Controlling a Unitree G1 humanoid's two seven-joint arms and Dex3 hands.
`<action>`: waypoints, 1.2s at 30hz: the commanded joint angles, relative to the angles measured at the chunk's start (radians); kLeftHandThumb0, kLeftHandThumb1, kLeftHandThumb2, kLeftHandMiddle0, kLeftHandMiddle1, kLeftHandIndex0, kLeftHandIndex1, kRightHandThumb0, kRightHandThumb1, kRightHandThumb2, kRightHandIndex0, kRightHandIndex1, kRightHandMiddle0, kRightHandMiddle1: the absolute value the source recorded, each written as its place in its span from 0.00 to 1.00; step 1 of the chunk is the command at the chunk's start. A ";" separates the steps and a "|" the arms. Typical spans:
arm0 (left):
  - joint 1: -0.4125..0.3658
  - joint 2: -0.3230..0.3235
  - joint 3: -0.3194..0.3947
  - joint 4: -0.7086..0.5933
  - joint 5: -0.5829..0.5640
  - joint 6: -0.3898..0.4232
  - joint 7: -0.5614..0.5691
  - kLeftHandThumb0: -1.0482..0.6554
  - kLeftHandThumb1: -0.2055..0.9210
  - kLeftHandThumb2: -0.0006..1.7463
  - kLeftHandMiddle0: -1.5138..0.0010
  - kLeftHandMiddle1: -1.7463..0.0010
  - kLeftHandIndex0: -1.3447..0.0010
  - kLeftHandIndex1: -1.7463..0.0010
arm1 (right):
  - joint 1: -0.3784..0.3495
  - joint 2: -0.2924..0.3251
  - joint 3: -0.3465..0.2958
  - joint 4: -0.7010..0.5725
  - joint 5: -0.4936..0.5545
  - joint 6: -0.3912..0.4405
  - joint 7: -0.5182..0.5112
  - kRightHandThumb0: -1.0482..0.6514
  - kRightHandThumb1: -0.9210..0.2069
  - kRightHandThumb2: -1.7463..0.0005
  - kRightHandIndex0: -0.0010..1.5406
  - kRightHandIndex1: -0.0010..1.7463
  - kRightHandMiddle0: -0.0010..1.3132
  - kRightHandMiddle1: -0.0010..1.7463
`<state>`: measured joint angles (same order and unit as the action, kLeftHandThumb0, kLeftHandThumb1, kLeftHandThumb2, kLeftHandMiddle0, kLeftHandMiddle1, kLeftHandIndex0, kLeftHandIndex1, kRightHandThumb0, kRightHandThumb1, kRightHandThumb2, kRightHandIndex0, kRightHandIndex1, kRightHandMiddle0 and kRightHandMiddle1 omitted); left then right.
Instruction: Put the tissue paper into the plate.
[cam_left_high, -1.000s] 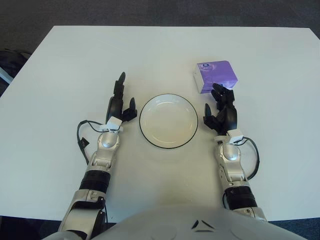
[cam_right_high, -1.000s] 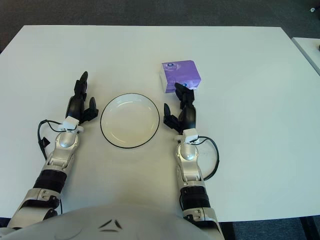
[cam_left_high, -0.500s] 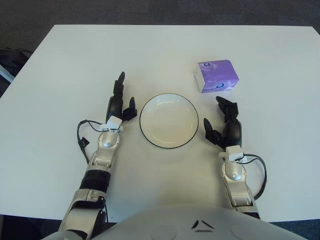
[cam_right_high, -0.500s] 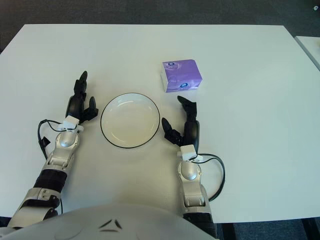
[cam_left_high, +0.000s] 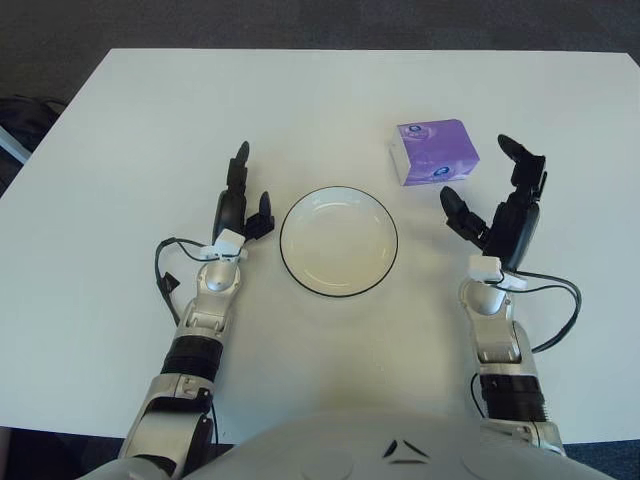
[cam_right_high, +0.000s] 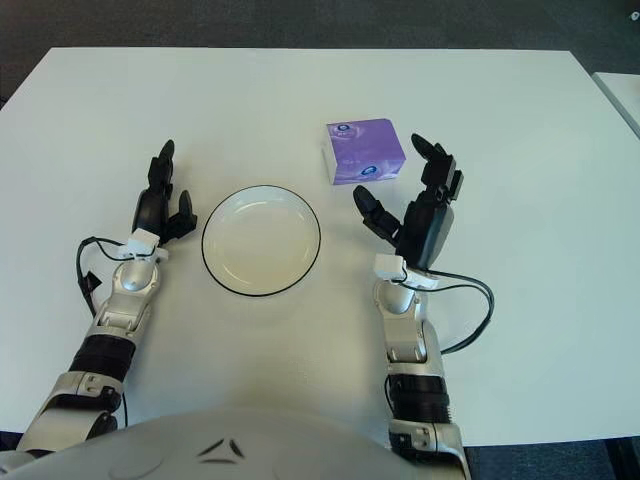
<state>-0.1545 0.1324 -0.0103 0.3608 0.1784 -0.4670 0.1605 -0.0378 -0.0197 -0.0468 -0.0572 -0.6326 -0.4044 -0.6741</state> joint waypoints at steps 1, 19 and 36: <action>0.114 -0.078 -0.043 0.176 0.011 -0.014 0.022 0.12 1.00 0.53 0.93 1.00 1.00 0.84 | -0.049 -0.041 -0.019 0.024 -0.021 0.009 -0.020 0.25 0.11 0.66 0.11 0.29 0.00 0.48; 0.103 -0.083 -0.045 0.197 0.010 -0.011 0.036 0.12 1.00 0.53 0.93 1.00 1.00 0.83 | -0.238 -0.182 -0.064 0.043 -0.003 0.087 0.060 0.24 0.06 0.67 0.12 0.25 0.00 0.50; 0.094 -0.082 -0.042 0.217 0.007 -0.017 0.044 0.12 1.00 0.53 0.93 1.00 1.00 0.84 | -0.592 -0.539 0.028 0.126 0.079 0.194 0.664 0.19 0.00 0.72 0.09 0.20 0.00 0.43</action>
<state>-0.1945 0.1301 -0.0103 0.3968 0.1780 -0.4700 0.1911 -0.5778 -0.4511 -0.0868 0.0943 -0.5607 -0.2358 -0.2226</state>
